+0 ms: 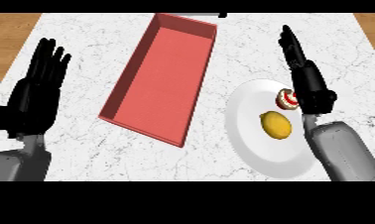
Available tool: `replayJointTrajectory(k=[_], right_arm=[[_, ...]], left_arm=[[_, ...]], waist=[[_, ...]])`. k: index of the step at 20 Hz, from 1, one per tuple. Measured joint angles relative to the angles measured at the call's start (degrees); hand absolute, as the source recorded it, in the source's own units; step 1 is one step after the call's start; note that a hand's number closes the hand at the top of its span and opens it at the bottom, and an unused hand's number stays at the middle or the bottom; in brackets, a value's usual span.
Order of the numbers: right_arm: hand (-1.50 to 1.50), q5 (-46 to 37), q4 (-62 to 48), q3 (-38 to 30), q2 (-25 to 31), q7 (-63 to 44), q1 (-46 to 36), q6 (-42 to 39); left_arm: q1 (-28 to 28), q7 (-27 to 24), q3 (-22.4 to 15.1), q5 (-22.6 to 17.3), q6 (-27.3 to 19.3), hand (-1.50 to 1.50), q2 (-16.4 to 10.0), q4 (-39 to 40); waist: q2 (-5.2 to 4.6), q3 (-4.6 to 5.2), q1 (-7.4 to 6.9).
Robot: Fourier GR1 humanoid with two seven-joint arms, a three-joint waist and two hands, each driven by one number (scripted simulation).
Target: Pick the lemon from the plate and place it in the cardboard box
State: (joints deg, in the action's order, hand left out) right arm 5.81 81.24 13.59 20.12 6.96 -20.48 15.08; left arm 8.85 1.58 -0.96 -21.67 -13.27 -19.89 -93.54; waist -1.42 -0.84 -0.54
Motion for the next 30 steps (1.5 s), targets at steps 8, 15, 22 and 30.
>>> replayJointTrajectory(k=[8,15,22,30], right_arm=[[-1.50,2.69,0.59,7.01,6.50,6.54,-1.99,-22.85],[-1.50,1.02,-7.63,11.32,14.78,28.87,1.84,-40.00],[-1.50,-2.82,-16.39,11.63,20.59,40.82,-2.49,-40.27],[-1.50,-19.15,-21.07,20.06,25.51,46.79,-11.62,-33.73]], left_arm=[[-3.49,2.20,-1.00,10.51,-0.63,0.00,-9.36,6.34],[-4.89,2.82,-2.72,16.84,-1.79,0.00,-12.65,10.70],[-3.88,2.02,-4.02,19.69,-2.67,0.00,-11.94,14.22],[-1.63,2.68,-5.16,21.61,-2.98,0.00,-10.76,16.46]], waist=[[0.76,0.58,-2.00],[-0.33,0.35,-1.63],[-0.21,0.41,-2.24],[0.26,0.62,-2.71]])
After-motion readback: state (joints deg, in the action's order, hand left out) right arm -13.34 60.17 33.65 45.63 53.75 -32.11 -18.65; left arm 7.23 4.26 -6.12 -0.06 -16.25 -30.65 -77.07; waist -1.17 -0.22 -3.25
